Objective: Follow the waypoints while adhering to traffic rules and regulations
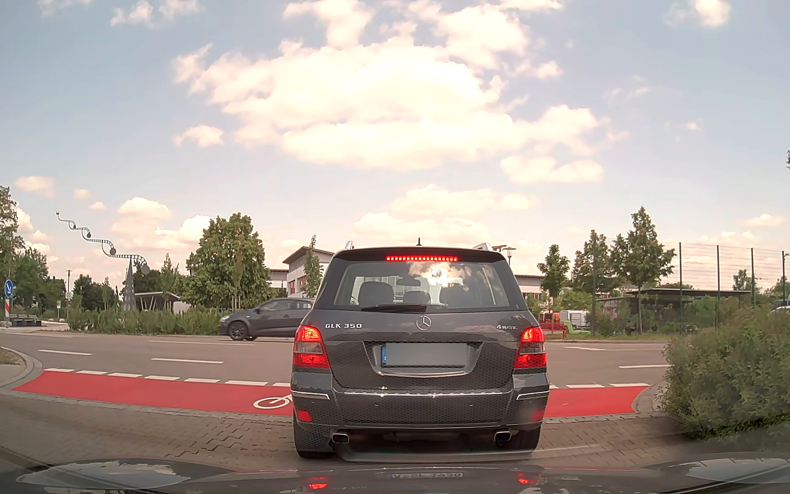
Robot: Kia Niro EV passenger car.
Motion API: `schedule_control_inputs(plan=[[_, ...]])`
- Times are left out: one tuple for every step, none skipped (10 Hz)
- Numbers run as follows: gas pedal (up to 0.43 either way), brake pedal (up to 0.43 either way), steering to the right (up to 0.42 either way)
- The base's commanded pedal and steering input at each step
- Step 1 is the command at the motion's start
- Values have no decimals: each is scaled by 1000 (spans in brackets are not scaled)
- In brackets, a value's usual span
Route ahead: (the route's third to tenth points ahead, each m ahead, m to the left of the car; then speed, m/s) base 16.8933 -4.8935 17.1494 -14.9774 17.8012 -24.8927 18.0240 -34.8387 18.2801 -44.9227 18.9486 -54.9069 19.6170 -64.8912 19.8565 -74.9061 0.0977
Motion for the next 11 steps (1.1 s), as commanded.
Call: schedule_control_inputs(plan=[[0, 128, -9], [0, 140, -9], [0, 159, -9], [0, 171, -9], [0, 189, -9], [0, 207, -9], [0, 207, -9], [0, 207, -9], [0, 207, -9], [0, 213, -9], [0, 213, -9]])
